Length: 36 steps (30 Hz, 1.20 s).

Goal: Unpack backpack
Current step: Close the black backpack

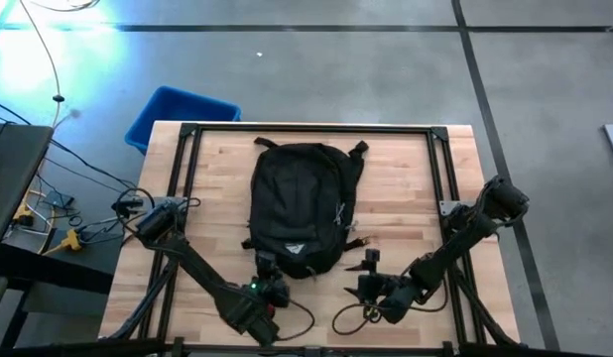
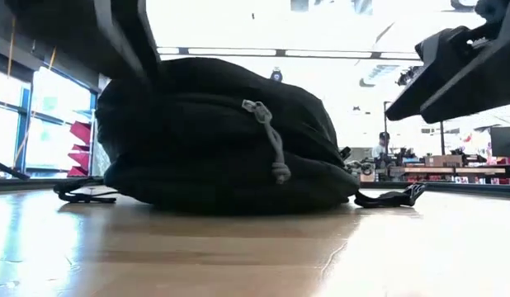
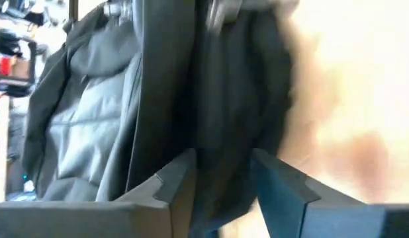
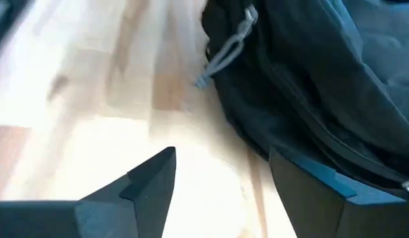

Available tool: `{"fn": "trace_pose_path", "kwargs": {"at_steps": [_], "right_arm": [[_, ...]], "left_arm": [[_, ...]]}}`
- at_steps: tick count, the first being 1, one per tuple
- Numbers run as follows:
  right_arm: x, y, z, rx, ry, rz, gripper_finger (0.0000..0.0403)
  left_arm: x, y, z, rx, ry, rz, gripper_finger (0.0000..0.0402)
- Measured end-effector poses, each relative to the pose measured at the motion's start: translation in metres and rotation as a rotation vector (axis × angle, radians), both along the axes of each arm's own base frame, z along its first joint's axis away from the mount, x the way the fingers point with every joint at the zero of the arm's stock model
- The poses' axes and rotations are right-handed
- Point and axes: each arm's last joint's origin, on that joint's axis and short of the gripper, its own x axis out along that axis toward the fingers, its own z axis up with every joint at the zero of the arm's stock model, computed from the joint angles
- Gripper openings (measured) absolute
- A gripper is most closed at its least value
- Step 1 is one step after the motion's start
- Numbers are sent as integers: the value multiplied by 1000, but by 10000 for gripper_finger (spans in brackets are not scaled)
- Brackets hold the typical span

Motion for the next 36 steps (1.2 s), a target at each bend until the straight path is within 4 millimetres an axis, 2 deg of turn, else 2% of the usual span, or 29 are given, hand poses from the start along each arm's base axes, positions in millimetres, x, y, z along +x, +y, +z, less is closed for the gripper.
{"fn": "trace_pose_path", "kwargs": {"at_steps": [5,8,11,18,22,29,36], "right_arm": [[0,-1,0,4,0,-7,231],[0,0,0,10,6,0,231],[0,0,0,17,13,7,231],[-1,1,-1,25,27,22,231],[-1,1,-1,28,30,26,231],[-1,2,-1,29,33,30,231],[-1,2,-1,35,37,34,231]], "left_arm": [[9,-22,20,-153,-157,-19,150],[18,-27,20,-143,-219,-70,148],[27,-21,6,-70,-147,-100,146],[53,11,-20,9,-38,-29,150],[62,21,-23,23,-18,-28,151],[63,23,-23,21,-28,-14,152],[58,11,-17,81,-89,-32,152]]}}
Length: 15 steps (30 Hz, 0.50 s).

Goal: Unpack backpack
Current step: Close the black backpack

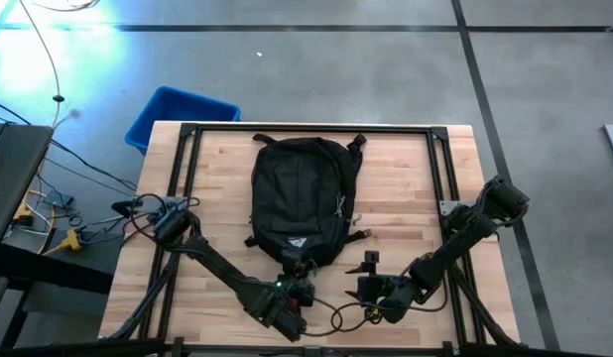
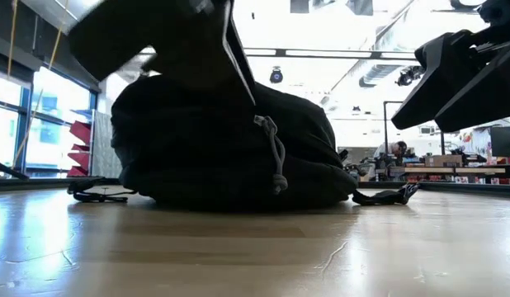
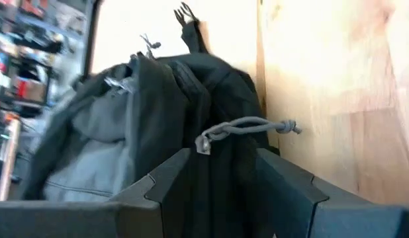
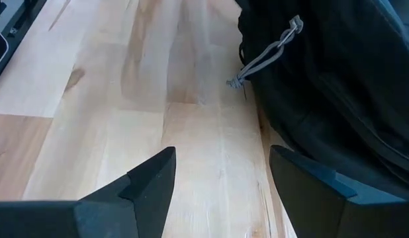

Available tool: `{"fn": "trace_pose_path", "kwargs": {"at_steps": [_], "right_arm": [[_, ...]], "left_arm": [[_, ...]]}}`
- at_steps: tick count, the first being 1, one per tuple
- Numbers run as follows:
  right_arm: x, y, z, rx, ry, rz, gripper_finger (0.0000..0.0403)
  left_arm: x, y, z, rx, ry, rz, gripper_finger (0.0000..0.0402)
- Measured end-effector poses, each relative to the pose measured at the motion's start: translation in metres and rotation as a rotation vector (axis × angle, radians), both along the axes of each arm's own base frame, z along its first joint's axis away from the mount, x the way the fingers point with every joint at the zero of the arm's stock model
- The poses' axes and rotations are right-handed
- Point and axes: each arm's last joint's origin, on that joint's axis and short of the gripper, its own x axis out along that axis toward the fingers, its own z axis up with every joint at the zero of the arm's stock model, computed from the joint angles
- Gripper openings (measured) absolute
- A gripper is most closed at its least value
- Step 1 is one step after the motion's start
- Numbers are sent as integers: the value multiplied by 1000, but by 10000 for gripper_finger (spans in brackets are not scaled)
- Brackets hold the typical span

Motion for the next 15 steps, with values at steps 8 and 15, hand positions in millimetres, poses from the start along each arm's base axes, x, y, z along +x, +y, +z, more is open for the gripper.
{"fn": "trace_pose_path", "kwargs": {"at_steps": [8,15], "right_arm": [[0,0,0,6,6,6,231],[0,1,0,10,7,10,231]], "left_arm": [[-8,26,-3,-21,119,157,152],[4,45,-8,-74,164,216,106]]}}
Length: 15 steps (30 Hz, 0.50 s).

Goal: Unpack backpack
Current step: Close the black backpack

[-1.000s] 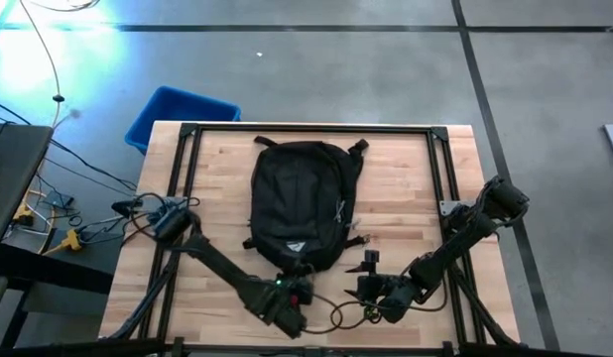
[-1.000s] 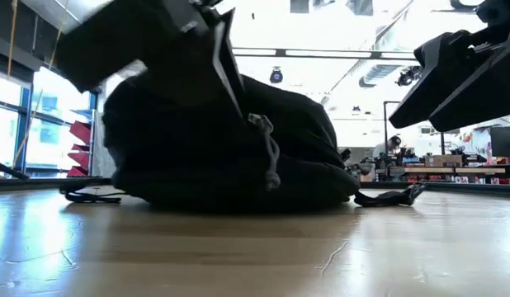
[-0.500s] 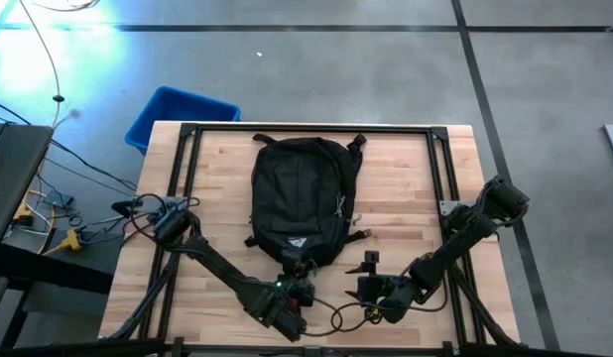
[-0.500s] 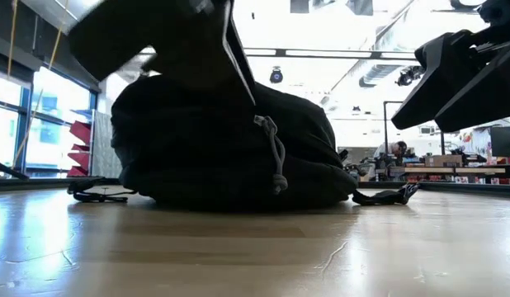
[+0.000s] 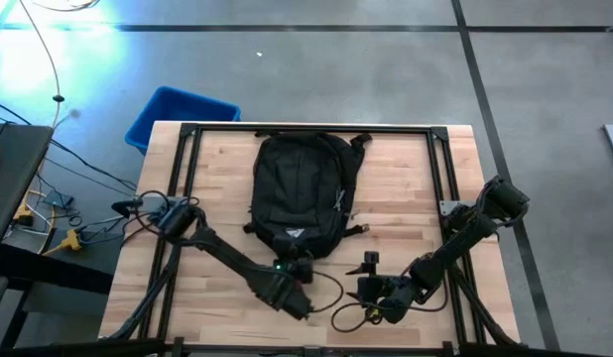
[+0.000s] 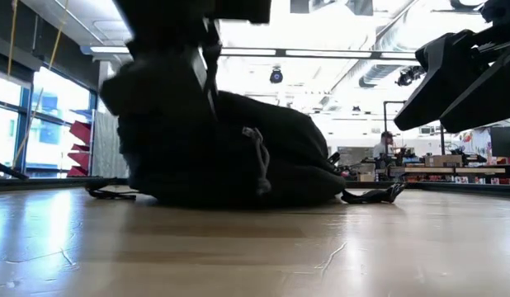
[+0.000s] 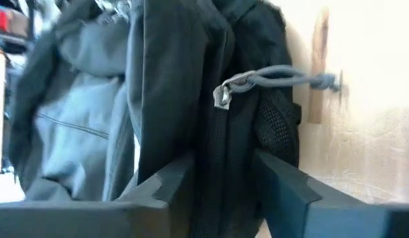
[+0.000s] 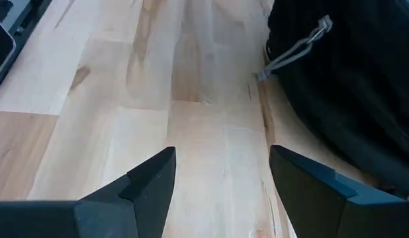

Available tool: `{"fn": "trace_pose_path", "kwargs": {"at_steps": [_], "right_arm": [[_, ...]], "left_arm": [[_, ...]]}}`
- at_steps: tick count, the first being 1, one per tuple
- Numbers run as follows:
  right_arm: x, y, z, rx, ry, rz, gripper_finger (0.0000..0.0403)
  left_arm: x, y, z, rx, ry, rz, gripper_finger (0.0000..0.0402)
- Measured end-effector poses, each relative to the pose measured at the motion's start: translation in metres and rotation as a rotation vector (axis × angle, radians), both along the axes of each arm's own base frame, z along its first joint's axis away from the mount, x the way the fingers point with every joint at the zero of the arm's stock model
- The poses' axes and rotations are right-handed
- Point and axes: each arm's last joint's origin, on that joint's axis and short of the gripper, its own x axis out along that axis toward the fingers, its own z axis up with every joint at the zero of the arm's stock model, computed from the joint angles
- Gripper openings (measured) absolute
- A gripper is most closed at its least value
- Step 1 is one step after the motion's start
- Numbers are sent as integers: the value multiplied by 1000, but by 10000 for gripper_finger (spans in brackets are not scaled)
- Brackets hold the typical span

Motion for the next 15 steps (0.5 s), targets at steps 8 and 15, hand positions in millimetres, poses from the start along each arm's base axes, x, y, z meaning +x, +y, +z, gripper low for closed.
{"fn": "trace_pose_path", "kwargs": {"at_steps": [8,15], "right_arm": [[0,0,-2,-5,-6,-13,231],[8,9,-12,-84,-86,20,231]], "left_arm": [[8,8,-25,55,70,6,8],[1,-21,-6,139,-115,-24,2]]}}
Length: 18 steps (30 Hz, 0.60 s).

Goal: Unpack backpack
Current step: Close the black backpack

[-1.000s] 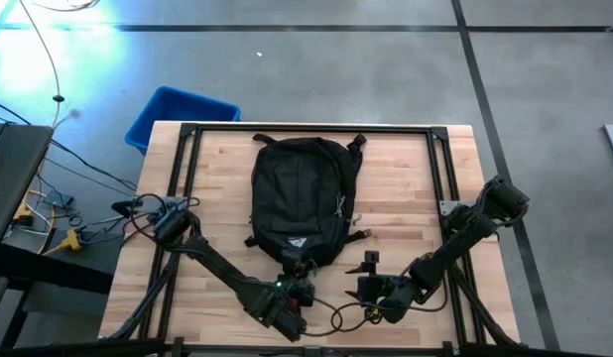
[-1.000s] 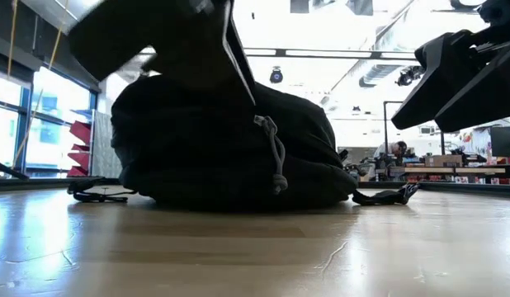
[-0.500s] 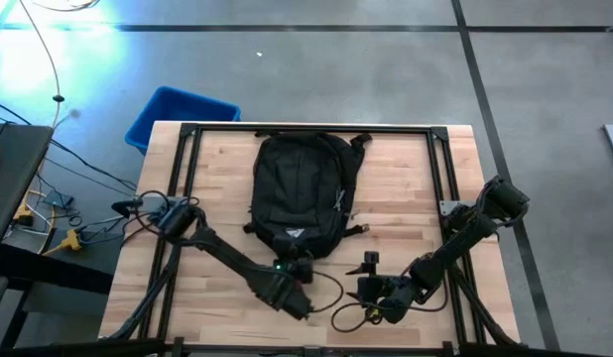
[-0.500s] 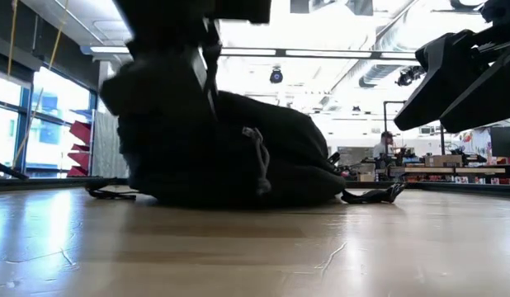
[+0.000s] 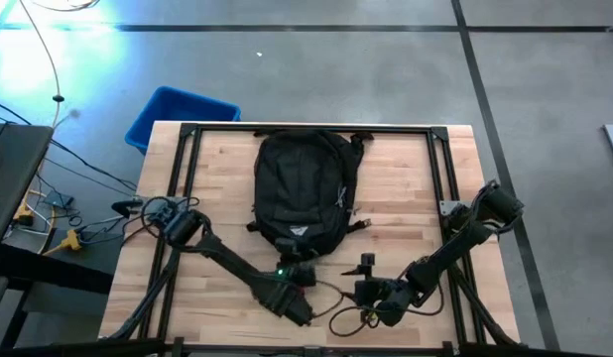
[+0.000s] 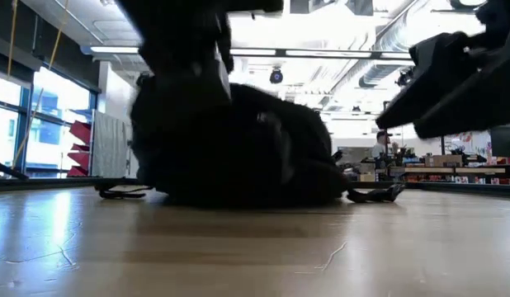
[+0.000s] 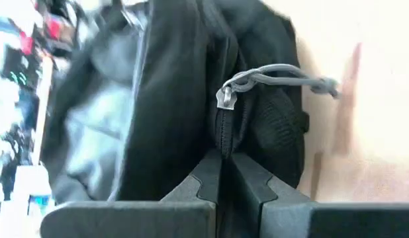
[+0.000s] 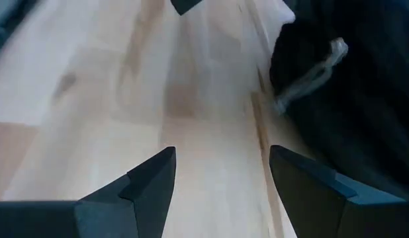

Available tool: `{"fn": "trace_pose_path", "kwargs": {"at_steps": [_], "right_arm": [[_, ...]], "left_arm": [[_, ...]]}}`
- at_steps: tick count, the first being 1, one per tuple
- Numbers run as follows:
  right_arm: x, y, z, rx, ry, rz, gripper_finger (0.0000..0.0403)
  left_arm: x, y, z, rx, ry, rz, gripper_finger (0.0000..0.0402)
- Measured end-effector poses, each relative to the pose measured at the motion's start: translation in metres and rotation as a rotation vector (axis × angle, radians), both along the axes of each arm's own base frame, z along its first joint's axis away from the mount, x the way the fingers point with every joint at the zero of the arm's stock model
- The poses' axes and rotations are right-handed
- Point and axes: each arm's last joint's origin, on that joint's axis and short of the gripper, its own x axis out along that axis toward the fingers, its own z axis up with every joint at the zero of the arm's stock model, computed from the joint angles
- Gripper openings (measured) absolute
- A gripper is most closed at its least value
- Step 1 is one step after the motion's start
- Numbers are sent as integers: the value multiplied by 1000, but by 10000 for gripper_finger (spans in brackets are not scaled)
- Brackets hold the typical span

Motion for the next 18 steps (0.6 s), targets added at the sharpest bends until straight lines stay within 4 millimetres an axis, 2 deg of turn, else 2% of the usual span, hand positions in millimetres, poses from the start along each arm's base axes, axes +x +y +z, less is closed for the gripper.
{"fn": "trace_pose_path", "kwargs": {"at_steps": [3,7,10,18], "right_arm": [[7,3,2,36,-66,1,231],[17,-8,4,37,-149,-141,231],[24,-15,6,59,-184,-196,231],[43,-26,14,129,-259,-188,223]], "left_arm": [[-5,-14,6,30,-42,-39,1],[-8,-24,15,50,-99,-62,0],[-7,-26,17,60,-126,-62,0],[-3,-25,22,67,-171,-61,0]]}}
